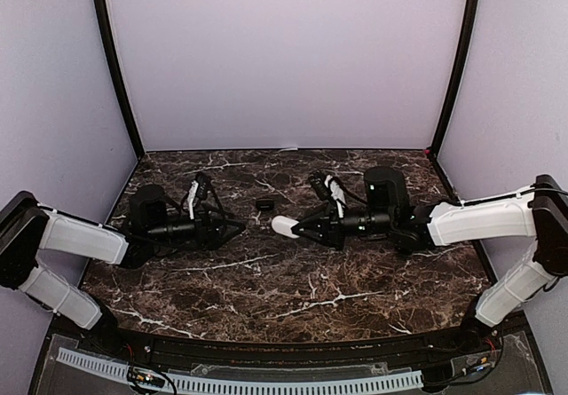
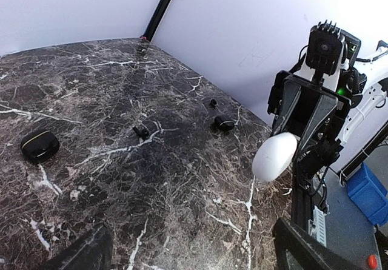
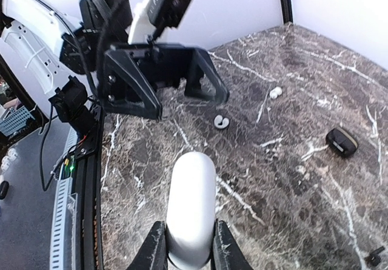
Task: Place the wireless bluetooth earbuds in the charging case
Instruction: Pass from the right arm to the left
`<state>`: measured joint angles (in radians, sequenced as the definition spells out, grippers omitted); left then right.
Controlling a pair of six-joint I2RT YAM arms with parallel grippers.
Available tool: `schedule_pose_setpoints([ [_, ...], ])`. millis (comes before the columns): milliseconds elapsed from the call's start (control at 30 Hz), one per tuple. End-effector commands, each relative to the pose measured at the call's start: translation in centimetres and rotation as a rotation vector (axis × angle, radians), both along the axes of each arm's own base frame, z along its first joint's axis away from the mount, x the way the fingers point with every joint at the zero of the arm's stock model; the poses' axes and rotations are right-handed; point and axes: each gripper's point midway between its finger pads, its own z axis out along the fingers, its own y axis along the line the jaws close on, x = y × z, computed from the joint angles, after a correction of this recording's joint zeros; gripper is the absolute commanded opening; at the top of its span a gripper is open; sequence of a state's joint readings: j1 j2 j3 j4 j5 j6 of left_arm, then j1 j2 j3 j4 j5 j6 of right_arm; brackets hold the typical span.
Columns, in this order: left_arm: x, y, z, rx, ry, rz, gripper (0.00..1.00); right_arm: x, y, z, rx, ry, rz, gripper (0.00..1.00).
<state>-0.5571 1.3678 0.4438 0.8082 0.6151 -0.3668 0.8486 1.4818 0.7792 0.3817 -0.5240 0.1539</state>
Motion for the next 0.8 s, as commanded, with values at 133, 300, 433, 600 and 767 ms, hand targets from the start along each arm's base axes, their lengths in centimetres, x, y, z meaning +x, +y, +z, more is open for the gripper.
schedule_pose_setpoints([
  [133, -0.3, -2.1, 1.2, -0.152, -0.144, -0.164, 0.88, 2.2, 0.0, 1.0, 0.103, -0.156, -0.056, 0.07],
  [300, -1.4, -2.3, 0.1, -0.194, -0.185, -0.222, 0.88, 1.3, -0.3, -1.4, 0.104, -0.174, -0.027, 0.07],
  [433, -1.9, -2.2, -0.5, -0.21, -0.214, -0.223, 0.82, 0.3, -0.2, -2.4, 0.122, -0.166, 0.017, 0.07],
  [600, -1.9, -3.2, -1.1, -0.192, -0.229, -0.252, 0.75, -0.3, 0.9, -3.8, 0.104, -0.15, 0.057, 0.07],
  [767, -2.8, -4.8, -2.1, -0.167, -0.229, -0.328, 0.67, -1.1, 1.3, -3.9, 0.114, -0.146, 0.1, 0.07],
])
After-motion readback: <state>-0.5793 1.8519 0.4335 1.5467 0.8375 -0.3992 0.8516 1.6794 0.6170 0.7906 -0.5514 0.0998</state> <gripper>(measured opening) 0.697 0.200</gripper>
